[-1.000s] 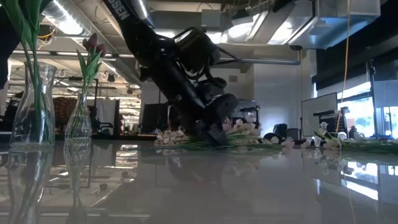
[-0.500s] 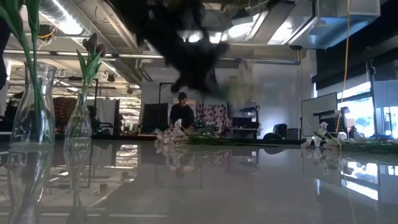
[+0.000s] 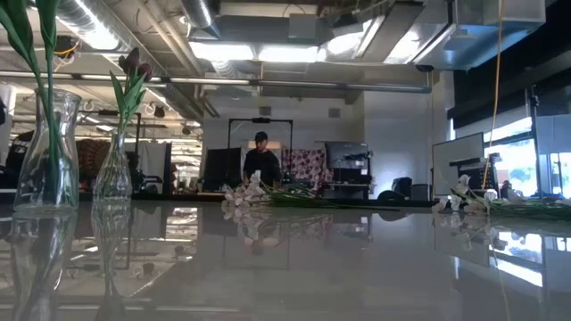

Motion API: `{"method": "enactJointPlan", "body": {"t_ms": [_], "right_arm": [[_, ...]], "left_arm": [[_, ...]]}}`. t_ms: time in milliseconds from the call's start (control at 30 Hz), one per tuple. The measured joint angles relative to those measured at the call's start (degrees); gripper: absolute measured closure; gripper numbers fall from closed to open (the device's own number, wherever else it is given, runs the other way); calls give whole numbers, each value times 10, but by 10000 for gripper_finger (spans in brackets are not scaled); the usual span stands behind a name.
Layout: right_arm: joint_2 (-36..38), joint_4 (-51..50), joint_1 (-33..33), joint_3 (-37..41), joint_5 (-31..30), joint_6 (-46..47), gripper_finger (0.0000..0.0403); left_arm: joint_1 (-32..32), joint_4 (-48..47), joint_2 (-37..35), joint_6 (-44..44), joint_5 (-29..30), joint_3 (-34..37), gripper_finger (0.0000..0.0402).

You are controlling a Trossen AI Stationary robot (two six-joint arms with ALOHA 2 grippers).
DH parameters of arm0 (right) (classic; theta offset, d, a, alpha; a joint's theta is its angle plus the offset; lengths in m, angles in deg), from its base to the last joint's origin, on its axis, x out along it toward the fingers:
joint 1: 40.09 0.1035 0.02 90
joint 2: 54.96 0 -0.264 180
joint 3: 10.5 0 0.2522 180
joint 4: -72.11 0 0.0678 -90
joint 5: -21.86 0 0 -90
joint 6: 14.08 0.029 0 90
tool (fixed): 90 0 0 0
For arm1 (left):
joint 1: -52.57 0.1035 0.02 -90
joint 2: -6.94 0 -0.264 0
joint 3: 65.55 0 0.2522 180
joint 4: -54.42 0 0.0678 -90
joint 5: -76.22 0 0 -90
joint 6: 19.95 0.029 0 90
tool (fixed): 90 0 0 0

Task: Sort flowers into vase by color
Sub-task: Put the bottom left white flowers into the purple vase

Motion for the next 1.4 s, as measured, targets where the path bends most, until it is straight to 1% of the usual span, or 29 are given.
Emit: {"method": "enactJointPlan", "body": {"t_ms": [100,167,267,333,433,533,700,767,900,1000,1067,1167,1267,1400], "right_arm": [[-12,68,0,0,43,-41,155],[-25,116,0,0,67,-52,155],[-52,204,2,0,105,-33,155],[-73,277,16,0,117,-7,155],[-112,402,42,-1,108,12,155],[-154,506,64,-1,80,13,155],[-212,627,97,0,35,42,155],[-236,683,109,0,31,54,155],[-280,780,133,0,31,54,155],[-305,821,145,0,33,45,155],[-317,827,148,0,34,42,155],[-328,823,147,0,49,43,155],[-328,813,144,0,63,40,155],[-328,808,139,0,67,26,155]], "left_arm": [[-25,1,-45,0,-39,0,397],[-49,-2,-73,1,-56,0,397],[-101,0,-111,14,-80,0,396],[-146,0,-133,33,-84,0,396],[-218,-17,-159,58,-84,0,396],[-288,-43,-181,60,-84,0,396],[-406,-78,-200,62,-84,0,396],[-444,-75,-202,63,-71,0,396],[-503,-73,-199,62,-11,0,396],[-534,-70,-195,63,33,9,396],[-552,-69,-195,53,59,20,396],[-578,-23,-196,28,86,55,396],[-608,45,-195,5,80,100,396],[-644,87,-195,-13,72,139,396]]}}
